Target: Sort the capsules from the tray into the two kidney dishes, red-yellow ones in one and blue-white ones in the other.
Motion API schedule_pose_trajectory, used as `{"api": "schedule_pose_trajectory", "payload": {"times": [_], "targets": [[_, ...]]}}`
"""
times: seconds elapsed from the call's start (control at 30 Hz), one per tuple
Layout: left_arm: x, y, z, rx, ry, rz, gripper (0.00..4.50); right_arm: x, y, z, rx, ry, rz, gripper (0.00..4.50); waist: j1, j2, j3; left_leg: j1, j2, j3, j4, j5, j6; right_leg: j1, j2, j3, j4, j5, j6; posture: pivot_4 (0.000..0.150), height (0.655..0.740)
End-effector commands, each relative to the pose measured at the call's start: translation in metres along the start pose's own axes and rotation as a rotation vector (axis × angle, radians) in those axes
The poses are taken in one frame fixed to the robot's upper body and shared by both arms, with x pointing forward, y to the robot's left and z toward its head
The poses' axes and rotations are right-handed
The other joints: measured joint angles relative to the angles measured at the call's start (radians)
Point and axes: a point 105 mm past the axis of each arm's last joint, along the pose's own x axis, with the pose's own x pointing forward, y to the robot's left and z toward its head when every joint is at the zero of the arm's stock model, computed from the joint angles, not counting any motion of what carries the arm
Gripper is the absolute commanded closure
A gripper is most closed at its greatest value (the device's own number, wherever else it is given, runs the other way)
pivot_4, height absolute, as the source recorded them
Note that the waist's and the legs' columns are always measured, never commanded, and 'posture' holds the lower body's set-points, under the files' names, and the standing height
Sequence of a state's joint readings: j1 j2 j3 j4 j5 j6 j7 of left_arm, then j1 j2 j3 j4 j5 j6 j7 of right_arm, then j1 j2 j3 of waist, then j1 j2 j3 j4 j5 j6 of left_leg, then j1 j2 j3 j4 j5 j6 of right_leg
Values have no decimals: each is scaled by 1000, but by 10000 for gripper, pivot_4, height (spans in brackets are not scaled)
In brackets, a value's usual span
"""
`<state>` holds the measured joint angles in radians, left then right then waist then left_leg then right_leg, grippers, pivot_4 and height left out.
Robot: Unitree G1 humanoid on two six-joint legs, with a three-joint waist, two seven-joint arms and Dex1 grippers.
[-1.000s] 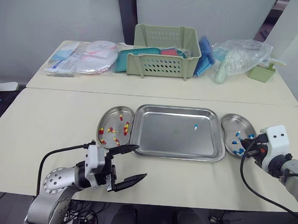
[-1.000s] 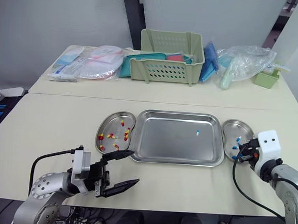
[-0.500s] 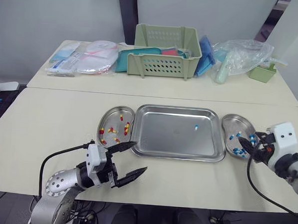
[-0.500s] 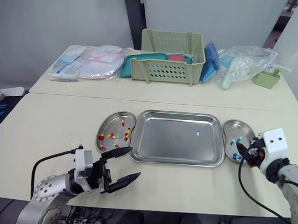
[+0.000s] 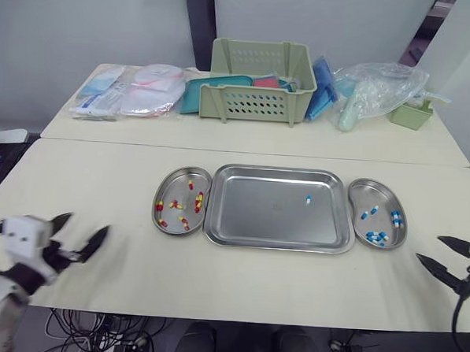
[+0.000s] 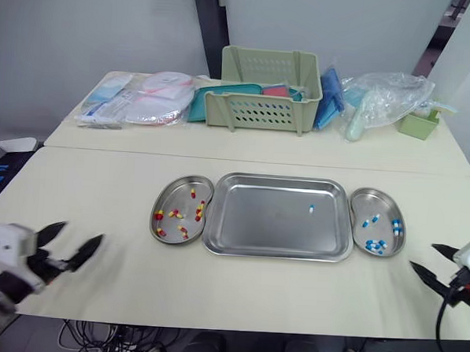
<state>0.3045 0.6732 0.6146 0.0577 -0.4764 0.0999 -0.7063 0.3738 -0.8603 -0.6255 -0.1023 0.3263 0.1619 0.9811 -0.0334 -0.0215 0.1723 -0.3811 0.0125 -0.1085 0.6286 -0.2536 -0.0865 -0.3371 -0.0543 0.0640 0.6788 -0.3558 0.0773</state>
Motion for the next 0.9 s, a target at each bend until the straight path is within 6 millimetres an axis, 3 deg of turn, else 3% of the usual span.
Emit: {"api": "schedule_pose_trajectory", "payload": {"times": [0.03,0.1,0.33,0.57,0.63,0.8,0.9], "targets": [[-19,24,-11,11,49,53,0,-13,-22,1,-26,11,-44,6674,0,0,0,0,0,0,0,0,0,0,0,0,0,0,0,1500,7390],[-26,26,-20,8,79,49,0,-16,-27,-4,-19,28,-45,227,0,-1,1,0,0,0,0,0,0,0,0,0,0,0,0,1500,7390],[-45,33,-36,-3,127,87,0,-18,-29,-11,-16,59,-27,227,1,-2,1,0,0,0,0,0,0,0,0,0,0,0,0,1500,7390],[-50,29,-35,29,130,51,0,-16,-26,-12,-14,54,2,227,1,-2,1,0,0,0,0,0,0,0,0,0,0,0,0,1500,7390],[-49,7,-31,63,117,-69,0,-16,-26,-12,-11,57,9,227,1,-2,1,0,0,0,0,0,0,0,0,0,0,0,0,1500,7390],[-40,-83,-5,89,11,-429,0,-17,-22,-13,-2,63,26,227,2,-3,2,0,0,2,0,0,0,0,-1,2,-1,0,0,1500,7390],[-38,-118,5,75,-33,-565,0,-18,-21,-13,1,67,32,227,5,-3,2,0,0,1,0,0,0,1,-1,1,-1,0,0,1500,7390]]}}
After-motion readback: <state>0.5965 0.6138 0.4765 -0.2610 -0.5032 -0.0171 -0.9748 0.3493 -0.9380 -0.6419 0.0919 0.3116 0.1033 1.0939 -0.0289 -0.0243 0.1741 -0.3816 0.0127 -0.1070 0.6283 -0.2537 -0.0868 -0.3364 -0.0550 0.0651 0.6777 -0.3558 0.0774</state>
